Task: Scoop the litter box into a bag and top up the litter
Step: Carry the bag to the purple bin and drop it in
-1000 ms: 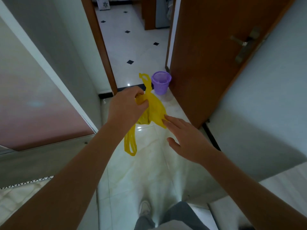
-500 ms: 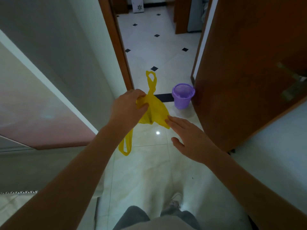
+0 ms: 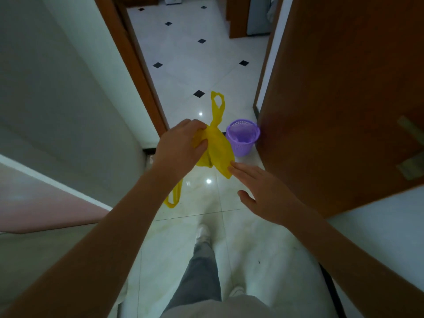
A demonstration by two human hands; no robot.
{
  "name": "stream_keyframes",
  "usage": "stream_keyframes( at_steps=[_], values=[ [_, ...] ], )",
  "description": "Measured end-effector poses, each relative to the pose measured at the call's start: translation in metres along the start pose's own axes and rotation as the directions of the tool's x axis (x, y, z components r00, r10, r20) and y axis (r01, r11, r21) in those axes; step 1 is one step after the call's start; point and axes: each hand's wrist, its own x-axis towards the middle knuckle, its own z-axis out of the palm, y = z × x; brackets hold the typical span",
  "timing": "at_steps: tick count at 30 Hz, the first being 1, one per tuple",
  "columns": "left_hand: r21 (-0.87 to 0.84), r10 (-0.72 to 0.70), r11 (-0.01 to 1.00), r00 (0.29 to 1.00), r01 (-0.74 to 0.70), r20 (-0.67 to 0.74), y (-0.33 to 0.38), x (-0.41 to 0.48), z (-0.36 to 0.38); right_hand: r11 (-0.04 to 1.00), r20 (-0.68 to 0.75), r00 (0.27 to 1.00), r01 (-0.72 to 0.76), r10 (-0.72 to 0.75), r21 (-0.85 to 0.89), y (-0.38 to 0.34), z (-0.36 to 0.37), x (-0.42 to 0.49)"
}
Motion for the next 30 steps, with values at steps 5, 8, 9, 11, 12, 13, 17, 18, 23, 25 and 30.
stream_keyframes(
  at_steps=[5,8,9,11,12,13,17,18,23,25,30],
  values=[
    [-0.085,0.085,0.993,0.994,-0.078,0.076,-0.017,0.078,0.041,0.99,0.001,0.99,-0.143,0.143,-0.004,0.044,0.002,0.038],
    [-0.116,0.148,0.984,0.981,-0.134,0.127,-0.023,0.126,0.06,0.974,-0.01,0.974,-0.228,0.228,-0.015,0.067,-0.002,0.065],
    [-0.123,0.167,0.981,0.976,-0.151,0.136,-0.024,0.143,0.066,0.971,-0.023,0.971,-0.24,0.239,-0.019,0.075,-0.003,0.075],
    [-0.143,0.197,0.974,0.969,-0.176,0.146,-0.026,0.173,0.076,0.964,-0.048,0.964,-0.263,0.262,-0.021,0.092,-0.006,0.093],
    [-0.151,0.21,0.971,0.966,-0.188,0.149,-0.026,0.187,0.08,0.959,-0.05,0.958,-0.282,0.281,-0.019,0.1,-0.008,0.101],
    [-0.156,0.221,0.968,0.964,-0.197,0.152,-0.026,0.2,0.084,0.953,-0.049,0.953,-0.301,0.3,-0.018,0.108,-0.009,0.108],
    [-0.179,0.239,0.961,0.956,-0.209,0.168,-0.028,0.25,0.105,0.937,-0.063,0.936,-0.348,0.347,-0.01,0.141,-0.012,0.135],
    [-0.186,0.24,0.96,0.955,-0.207,0.174,-0.029,0.262,0.112,0.937,-0.063,0.936,-0.348,0.347,-0.008,0.15,-0.012,0.142],
    [-0.177,0.209,0.968,0.963,-0.179,0.171,-0.039,0.324,0.141,0.948,-0.064,0.946,-0.316,0.317,0.025,0.206,-0.005,0.189],
    [-0.164,0.181,0.975,0.968,-0.153,0.176,-0.042,0.348,0.152,0.948,-0.072,0.946,-0.314,0.317,0.048,0.231,-0.001,0.211],
    [-0.146,0.125,0.984,0.975,-0.099,0.182,-0.053,0.407,0.178,0.951,-0.061,0.952,-0.293,0.299,0.095,0.291,0.001,0.259]
  ],
)
